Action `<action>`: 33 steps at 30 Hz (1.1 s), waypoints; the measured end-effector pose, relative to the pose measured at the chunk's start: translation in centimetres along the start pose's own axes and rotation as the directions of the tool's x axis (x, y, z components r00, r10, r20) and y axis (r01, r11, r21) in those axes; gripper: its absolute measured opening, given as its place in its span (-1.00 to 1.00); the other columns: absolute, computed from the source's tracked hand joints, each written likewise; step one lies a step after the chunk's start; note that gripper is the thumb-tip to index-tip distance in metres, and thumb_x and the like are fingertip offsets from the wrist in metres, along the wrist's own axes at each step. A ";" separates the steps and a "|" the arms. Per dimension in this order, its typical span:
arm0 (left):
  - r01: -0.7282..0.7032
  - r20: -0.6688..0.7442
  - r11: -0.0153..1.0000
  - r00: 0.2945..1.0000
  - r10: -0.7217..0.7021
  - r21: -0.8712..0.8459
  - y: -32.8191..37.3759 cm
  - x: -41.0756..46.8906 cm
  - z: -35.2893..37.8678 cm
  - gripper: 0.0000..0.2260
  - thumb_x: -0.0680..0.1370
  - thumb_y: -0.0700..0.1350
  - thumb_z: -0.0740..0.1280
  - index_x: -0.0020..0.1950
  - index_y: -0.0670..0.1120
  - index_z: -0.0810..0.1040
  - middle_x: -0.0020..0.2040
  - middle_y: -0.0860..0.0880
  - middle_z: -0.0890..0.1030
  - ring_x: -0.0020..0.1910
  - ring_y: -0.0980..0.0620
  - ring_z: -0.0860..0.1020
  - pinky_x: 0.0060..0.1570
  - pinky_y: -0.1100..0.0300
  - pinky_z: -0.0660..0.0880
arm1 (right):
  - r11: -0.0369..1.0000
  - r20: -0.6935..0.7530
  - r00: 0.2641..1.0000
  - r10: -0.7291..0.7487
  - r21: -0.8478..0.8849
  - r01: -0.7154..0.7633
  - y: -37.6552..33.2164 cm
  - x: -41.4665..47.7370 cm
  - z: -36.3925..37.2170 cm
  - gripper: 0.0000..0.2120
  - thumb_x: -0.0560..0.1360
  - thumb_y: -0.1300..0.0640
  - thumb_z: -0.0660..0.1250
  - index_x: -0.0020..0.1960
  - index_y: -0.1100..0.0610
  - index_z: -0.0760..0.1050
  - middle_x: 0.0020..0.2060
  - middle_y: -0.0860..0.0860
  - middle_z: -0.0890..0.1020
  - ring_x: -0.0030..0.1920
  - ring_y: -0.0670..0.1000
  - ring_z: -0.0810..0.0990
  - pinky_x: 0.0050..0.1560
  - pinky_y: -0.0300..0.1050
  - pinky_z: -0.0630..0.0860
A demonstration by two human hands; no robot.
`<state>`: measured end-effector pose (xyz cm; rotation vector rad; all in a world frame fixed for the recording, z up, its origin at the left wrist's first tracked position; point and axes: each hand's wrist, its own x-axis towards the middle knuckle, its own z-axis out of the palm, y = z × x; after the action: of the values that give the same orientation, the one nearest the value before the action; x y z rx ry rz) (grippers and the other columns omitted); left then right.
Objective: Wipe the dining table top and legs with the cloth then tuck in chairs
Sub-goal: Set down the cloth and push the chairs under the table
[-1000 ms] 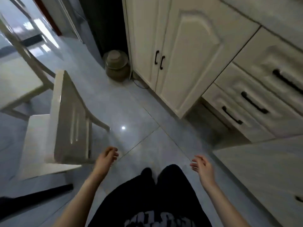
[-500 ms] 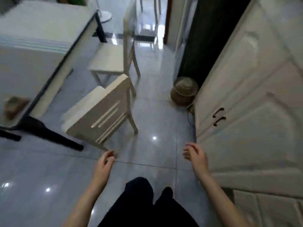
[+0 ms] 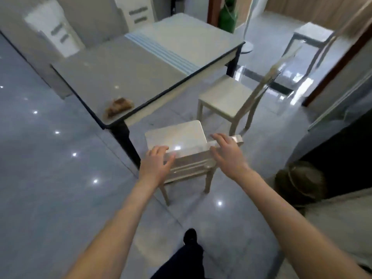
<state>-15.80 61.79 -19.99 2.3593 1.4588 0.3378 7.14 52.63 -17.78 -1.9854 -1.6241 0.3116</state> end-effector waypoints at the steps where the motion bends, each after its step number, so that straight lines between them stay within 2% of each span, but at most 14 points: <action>1: 0.014 0.011 0.997 1.000 -0.014 0.079 -0.3 0.7 0.4 -0.50 0.52 0.24 -0.06 0.05 -0.02 0.55 0.07 -0.08 0.61 0.08 -0.13 0.53 0.01 0.05 0.41 | 0.995 0.059 0.998 -0.024 -0.094 0.029 0.7 1.4 0.6 -0.55 0.54 -0.05 0.10 0.31 0.15 0.48 0.21 0.10 0.54 0.22 0.14 0.46 0.27 0.03 0.38; 3: 0.034 -0.001 0.989 0.999 -0.034 0.142 -0.7 1.5 0.8 -0.47 0.48 0.24 -0.12 -0.20 -0.05 0.53 -0.19 -0.09 0.64 -0.12 -0.15 0.59 -0.15 0.07 0.41 | 0.965 0.154 0.985 -0.072 -0.240 0.108 2.3 3.5 1.9 -0.51 0.54 -0.11 -0.02 0.08 0.15 0.57 0.00 0.12 0.62 0.06 0.19 0.54 0.13 0.06 0.42; 5: 0.064 0.027 0.984 0.997 -0.069 0.167 -0.9 1.9 1.0 -0.47 0.49 0.24 -0.11 -0.26 -0.07 0.49 -0.26 -0.06 0.62 -0.20 -0.13 0.59 -0.22 0.09 0.42 | 0.949 0.137 0.987 -0.083 -0.293 0.121 3.5 5.0 2.7 -0.51 0.53 -0.11 -0.06 -0.21 0.14 0.53 -0.28 0.11 0.62 -0.20 0.21 0.57 -0.10 0.04 0.45; 8: 0.129 0.050 0.966 0.988 -0.144 0.225 -1.0 2.6 1.6 -0.45 0.50 0.25 -0.13 -0.30 -0.08 0.47 -0.29 -0.08 0.62 -0.25 -0.13 0.59 -0.28 0.10 0.41 | 0.874 0.103 0.983 -0.151 -0.451 0.182 4.9 6.3 3.3 -0.54 0.52 -0.07 0.03 -0.42 0.12 0.44 -0.51 0.08 0.53 -0.48 0.17 0.52 -0.39 -0.06 0.41; 10: 0.190 0.000 0.954 0.981 -0.196 0.232 -0.9 2.8 2.0 -0.44 0.52 0.21 -0.09 -0.34 -0.11 0.50 -0.38 -0.11 0.61 -0.34 -0.15 0.58 -0.34 0.11 0.40 | 0.835 0.103 0.977 -0.186 -0.507 0.212 5.6 6.8 3.7 -0.55 0.51 -0.06 0.05 -0.45 0.11 0.44 -0.55 0.06 0.52 -0.55 0.14 0.47 -0.49 -0.11 0.37; 13: 0.238 -0.099 0.930 0.971 -0.219 0.278 -0.4 2.8 2.5 -0.50 0.53 0.09 0.04 -0.44 -0.12 0.55 -0.50 -0.11 0.57 -0.48 -0.14 0.55 -0.42 0.16 0.41 | 0.839 0.068 0.961 -0.269 -0.473 0.269 6.6 7.2 4.2 -0.58 0.48 -0.04 0.10 -0.46 0.12 0.43 -0.56 0.06 0.50 -0.57 0.14 0.46 -0.53 -0.13 0.39; 16: 0.310 -0.185 0.907 0.946 -0.265 0.286 -0.2 3.2 3.0 -0.54 0.50 0.00 0.08 -0.50 -0.15 0.52 -0.53 -0.10 0.55 -0.52 -0.15 0.52 -0.44 0.16 0.40 | 0.840 0.020 0.938 -0.346 -0.439 0.319 6.8 7.8 4.5 -0.63 0.45 0.00 0.16 -0.48 0.12 0.41 -0.58 0.06 0.47 -0.59 0.14 0.45 -0.55 -0.17 0.32; 19: 0.377 -0.261 0.882 0.915 -0.308 0.282 0.6 3.8 3.1 -0.57 0.48 -0.05 0.09 -0.53 -0.16 0.48 -0.55 -0.13 0.53 -0.57 -0.16 0.46 -0.51 0.18 0.32 | 0.836 0.065 0.921 -0.384 -0.400 0.377 7.1 8.8 4.3 -0.65 0.44 0.02 0.17 -0.48 0.13 0.40 -0.58 0.07 0.48 -0.57 0.14 0.46 -0.54 -0.17 0.31; 22: 0.451 -0.292 0.839 0.882 -0.369 0.303 2.1 5.0 3.2 -0.61 0.43 -0.07 0.11 -0.56 -0.17 0.45 -0.58 -0.10 0.50 -0.59 -0.14 0.45 -0.54 0.24 0.25 | 0.832 0.114 0.900 -0.421 -0.346 0.433 8.3 10.6 3.9 -0.65 0.46 0.06 0.17 -0.47 0.13 0.40 -0.57 0.08 0.48 -0.55 0.15 0.46 -0.53 -0.14 0.31; 25: 0.507 -0.277 0.817 0.855 -0.438 0.274 2.9 6.5 3.9 -0.58 0.46 -0.05 0.07 -0.54 -0.17 0.46 -0.55 -0.11 0.52 -0.54 -0.16 0.47 -0.47 0.18 0.28 | 0.800 0.140 0.863 -0.485 -0.329 0.503 9.5 12.9 3.5 -0.64 0.48 0.10 0.13 -0.47 0.12 0.41 -0.58 0.07 0.48 -0.57 0.14 0.45 -0.54 -0.13 0.31; 31: 0.570 -0.351 0.774 0.810 -0.471 0.276 4.7 10.5 5.2 -0.58 0.46 -0.05 0.07 -0.54 -0.18 0.46 -0.56 -0.12 0.51 -0.57 -0.15 0.47 -0.52 0.23 0.21 | 0.740 0.143 0.804 -0.577 -0.324 0.589 11.7 19.1 2.5 -0.65 0.45 0.11 0.13 -0.49 0.11 0.41 -0.61 0.05 0.46 -0.62 0.12 0.42 -0.55 -0.22 0.20; 33: 0.601 -0.344 0.757 0.789 -0.509 0.256 5.1 12.1 5.6 -0.56 0.46 -0.03 0.04 -0.51 -0.19 0.50 -0.53 -0.13 0.54 -0.54 -0.16 0.50 -0.52 0.23 0.25 | 0.742 0.147 0.803 -0.577 -0.317 0.591 12.3 21.4 2.6 -0.65 0.45 0.11 0.13 -0.50 0.11 0.40 -0.62 0.06 0.45 -0.63 0.13 0.41 -0.55 -0.23 0.17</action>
<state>-4.17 69.65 -22.72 2.0166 2.4457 0.2328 21.25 72.32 -23.21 -1.5687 -2.3574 -0.2009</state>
